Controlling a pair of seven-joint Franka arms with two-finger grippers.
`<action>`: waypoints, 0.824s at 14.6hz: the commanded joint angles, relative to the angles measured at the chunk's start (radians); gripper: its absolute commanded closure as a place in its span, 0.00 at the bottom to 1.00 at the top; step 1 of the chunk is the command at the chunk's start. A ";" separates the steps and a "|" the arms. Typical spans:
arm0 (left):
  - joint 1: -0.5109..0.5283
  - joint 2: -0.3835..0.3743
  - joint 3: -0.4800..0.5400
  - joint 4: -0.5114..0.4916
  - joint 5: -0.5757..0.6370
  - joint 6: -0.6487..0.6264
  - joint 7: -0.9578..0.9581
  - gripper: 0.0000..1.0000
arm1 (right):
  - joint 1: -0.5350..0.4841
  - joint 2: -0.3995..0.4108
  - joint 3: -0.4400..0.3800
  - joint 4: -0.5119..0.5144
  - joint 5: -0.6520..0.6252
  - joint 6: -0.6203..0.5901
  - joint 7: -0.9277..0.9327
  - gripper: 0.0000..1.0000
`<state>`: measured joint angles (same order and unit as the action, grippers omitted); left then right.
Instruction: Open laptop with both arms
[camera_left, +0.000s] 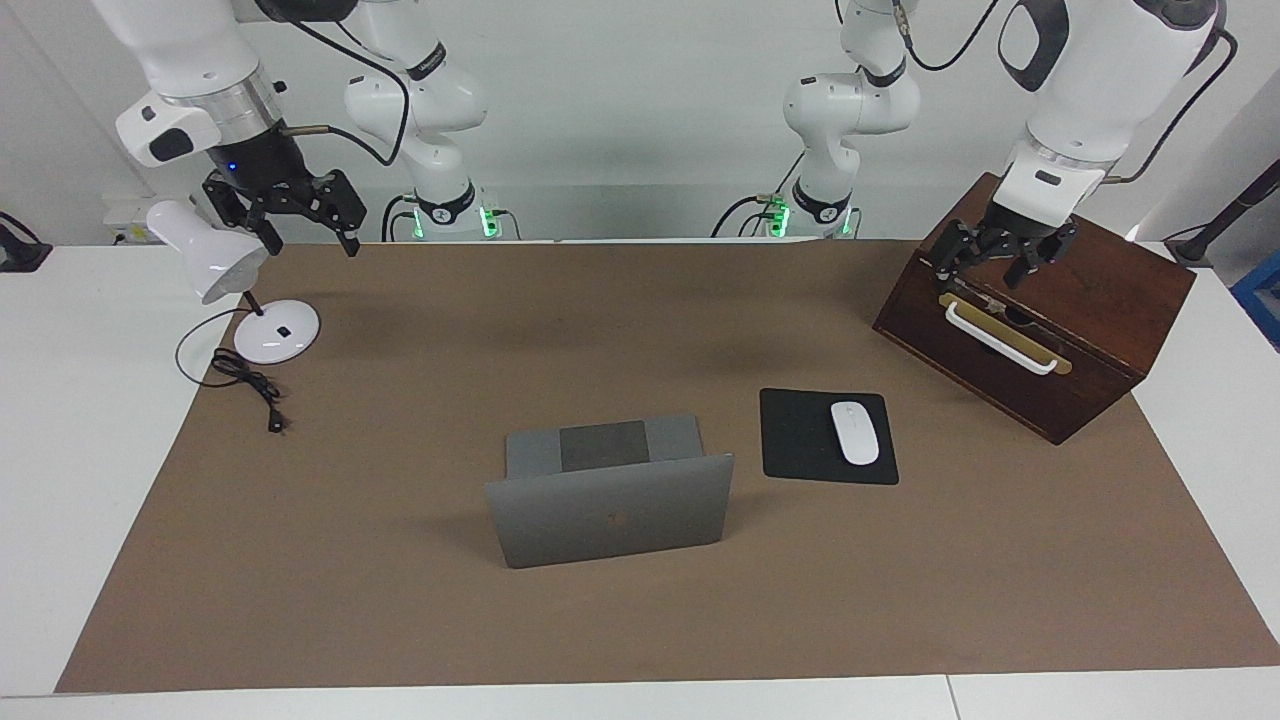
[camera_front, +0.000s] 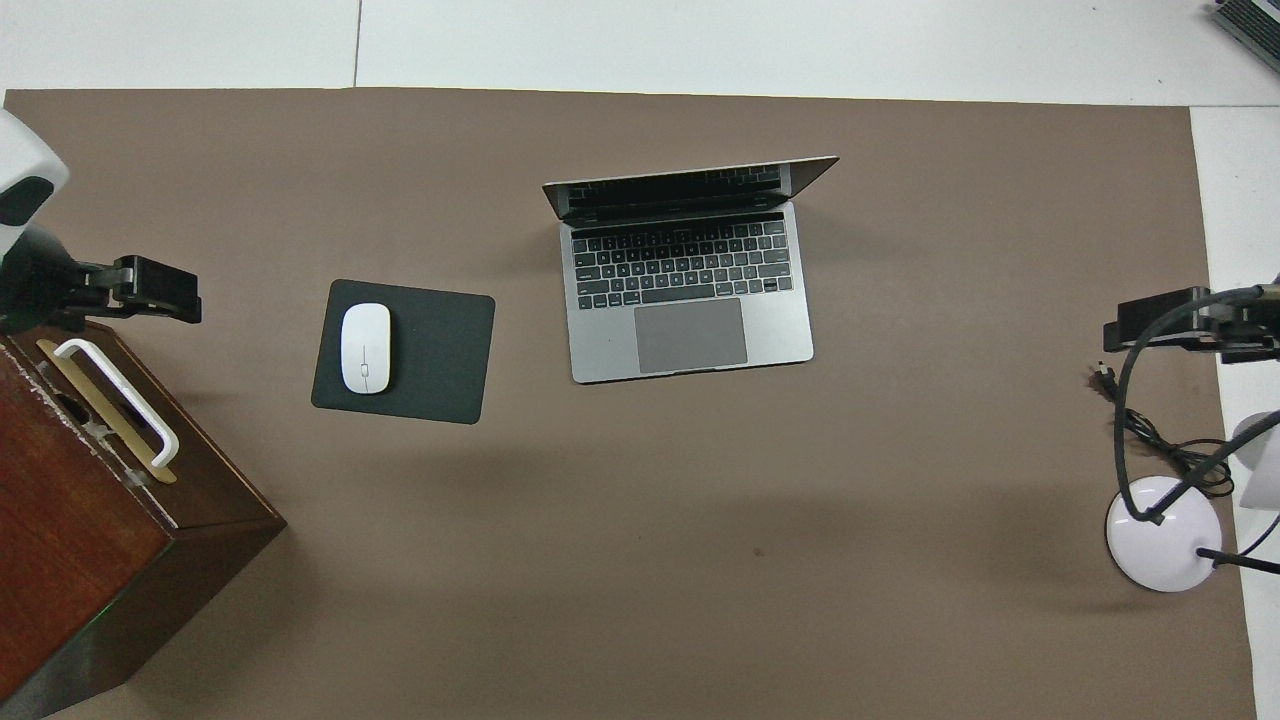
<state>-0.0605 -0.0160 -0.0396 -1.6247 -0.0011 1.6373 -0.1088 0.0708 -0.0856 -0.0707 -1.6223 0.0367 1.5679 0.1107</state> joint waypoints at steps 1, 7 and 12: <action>0.007 0.001 -0.006 0.014 0.012 0.015 0.012 0.00 | -0.023 -0.006 0.019 -0.016 0.025 0.023 0.017 0.00; 0.008 -0.001 -0.006 0.011 0.010 0.019 0.018 0.00 | -0.025 -0.006 0.014 -0.018 -0.012 0.029 -0.006 0.00; 0.007 -0.002 -0.008 0.011 0.010 0.018 0.018 0.00 | -0.035 -0.008 0.014 -0.019 -0.020 0.026 -0.112 0.00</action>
<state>-0.0605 -0.0160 -0.0402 -1.6212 -0.0011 1.6521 -0.1042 0.0591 -0.0846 -0.0710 -1.6235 0.0270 1.5740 0.0316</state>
